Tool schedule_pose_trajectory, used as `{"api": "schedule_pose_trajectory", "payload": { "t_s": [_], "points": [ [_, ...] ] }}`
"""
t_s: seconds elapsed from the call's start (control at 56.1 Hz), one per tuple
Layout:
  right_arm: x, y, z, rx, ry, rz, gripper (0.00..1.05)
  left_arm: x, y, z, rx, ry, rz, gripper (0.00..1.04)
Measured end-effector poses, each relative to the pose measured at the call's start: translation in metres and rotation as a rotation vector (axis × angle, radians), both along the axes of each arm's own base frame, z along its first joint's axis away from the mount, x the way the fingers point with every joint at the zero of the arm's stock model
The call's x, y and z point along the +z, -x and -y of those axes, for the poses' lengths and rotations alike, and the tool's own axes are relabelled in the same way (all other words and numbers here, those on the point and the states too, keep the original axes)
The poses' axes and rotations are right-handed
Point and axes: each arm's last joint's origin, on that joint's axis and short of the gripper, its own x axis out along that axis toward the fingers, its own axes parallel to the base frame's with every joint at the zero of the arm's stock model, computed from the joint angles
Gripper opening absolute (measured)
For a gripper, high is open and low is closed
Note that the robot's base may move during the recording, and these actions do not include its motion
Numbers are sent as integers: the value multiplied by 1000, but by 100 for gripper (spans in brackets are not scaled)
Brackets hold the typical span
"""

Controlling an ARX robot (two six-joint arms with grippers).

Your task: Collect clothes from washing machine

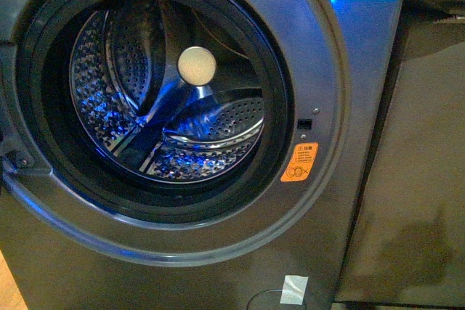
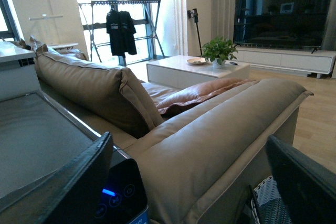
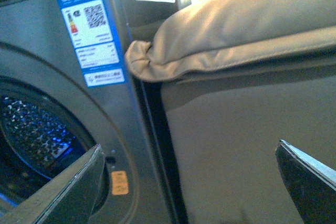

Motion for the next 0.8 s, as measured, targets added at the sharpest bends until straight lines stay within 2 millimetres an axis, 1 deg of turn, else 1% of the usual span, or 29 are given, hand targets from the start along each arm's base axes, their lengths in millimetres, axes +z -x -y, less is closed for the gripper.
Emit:
{"api": "schedule_pose_trajectory", "payload": {
  "t_s": [0.018, 0.036, 0.053, 0.071, 0.089, 0.125, 0.142, 0.178, 0.196, 0.232, 0.249, 0.321, 0.338, 0.374, 0.41, 0.427, 0.463, 0.499, 0.534, 0.552, 0.606, 0.623, 0.659, 0.677, 0.712, 0.766, 0.801],
  "points": [
    [-5, 2, -5, 2, -6, -3, 97, -1, -1, -1, 13, 0, -13, 87],
    [-10, 4, -9, 3, -10, -4, 97, -1, -1, -1, 13, 0, -13, 87],
    [-14, 6, -14, 12, -13, -4, 97, -1, -1, -2, 24, -2, -19, 78],
    [-19, 8, -18, 10, -19, -7, 97, -1, -1, -2, 24, -2, -19, 78],
    [-23, 10, -22, 15, -23, -10, 97, -1, -2, -4, 40, 2, -28, 79],
    [-30, 13, -28, 26, -28, -15, 97, -1, -2, -4, 40, 2, -28, 79],
    [-33, 14, -31, 29, -28, -16, 97, -1, -2, -7, 63, 4, -35, 86],
    [-40, 16, -35, 31, -25, -17, 97, -1, -2, -7, 63, 4, -35, 86],
    [-41, 16, -36, 31, -24, -17, 97, 0, -2, -11, 84, 5, -38, 96],
    [-46, 17, -37, 25, -24, -16, 97, 0, -2, -11, 84, 5, -38, 96],
    [-48, 18, -37, 22, -24, -15, 97, 2, -2, -17, 113, 16, -46, 103],
    [-54, 20, -37, 1, -23, -1, 97, 2, -2, -17, 113, 16, -46, 103],
    [-56, 21, -37, -2, -20, 4, 97, 6, 0, -26, 148, 23, -45, 103],
    [-58, 22, -36, -11, -19, 17, 97, 7, 0, -32, 178, 37, -55, 101],
    [-60, 23, -36, -18, -16, 30, 97, 9, 1, -42, 232, 38, -71, 96],
    [-61, 24, -36, -24, -11, 40, 97, 10, 2, -48, 255, 44, -80, 92],
    [-64, 25, -36, -35, -1, 59, 97, 11, 2, -66, 378, 58, -111, 98],
    [-66, 26, -35, -37, 1, 65, 97, 13, 4, -80, 463, 74, -115, 100],
    [-71, 27, -35, -43, -3, 64, 97, 16, 12, -96, 540, 105, -111, 98],
    [-72, 27, -35, -44, -3, 64, 97, 17, 14, -100, 557, 113, -110, 98],
    [-77, 28, -34, -55, -3, 67, 97, 18, 31, -122, 628, 156, -106, 98],
    [-77, 28, -34, -55, -2, 71, 97, 17, 33, -125, 639, 163, -108, 98],
    [-76, 27, -33, -58, 0, 92, 97, 15, 46, -134, 662, 184, -111, 98],
    [-76, 27, -33, -57, 1, 96, 97, 15, 50, -136, 664, 188, -109, 98],
    [-77, 26, -33, -56, 9, 118, 97, 10, 64, -140, 660, 204, -111, 98],
    [-77, 24, -32, -60, 20, 139, 97, 4, 75, -141, 649, 217, -117, 98],
    [-77, 22, -31, -66, 28, 154, 97, 0, 79, -140, 642, 216, -124, 98]
  ]
}}
